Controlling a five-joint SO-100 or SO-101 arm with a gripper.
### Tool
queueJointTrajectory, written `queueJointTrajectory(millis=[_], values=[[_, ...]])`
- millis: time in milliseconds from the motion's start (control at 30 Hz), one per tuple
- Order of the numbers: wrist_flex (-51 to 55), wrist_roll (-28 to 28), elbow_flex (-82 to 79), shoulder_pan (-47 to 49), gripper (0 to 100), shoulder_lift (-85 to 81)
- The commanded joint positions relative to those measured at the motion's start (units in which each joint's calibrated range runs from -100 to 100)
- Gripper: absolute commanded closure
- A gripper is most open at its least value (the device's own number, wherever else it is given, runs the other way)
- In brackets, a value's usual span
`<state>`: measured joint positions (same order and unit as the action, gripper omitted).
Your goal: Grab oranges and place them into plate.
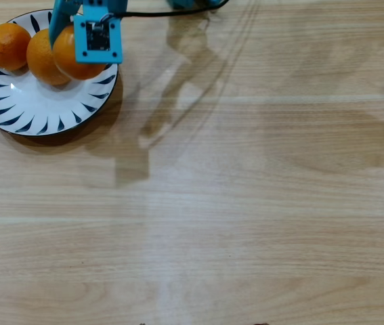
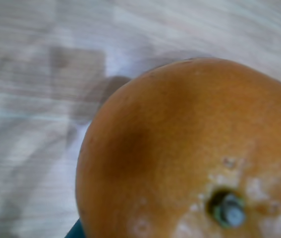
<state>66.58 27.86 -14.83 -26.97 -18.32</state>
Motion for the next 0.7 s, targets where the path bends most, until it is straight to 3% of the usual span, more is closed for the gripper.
queueJointTrajectory(millis=[0,433,500,667], values=[[-7.1,-0.3,0.8,-1.6,82,5.1],[-16.3,-1.3,1.3,-6.1,81,18.2],[-16.3,-1.2,1.3,-6.2,75,18.3],[-15.8,-1.5,1.4,-6.1,47,18.1]])
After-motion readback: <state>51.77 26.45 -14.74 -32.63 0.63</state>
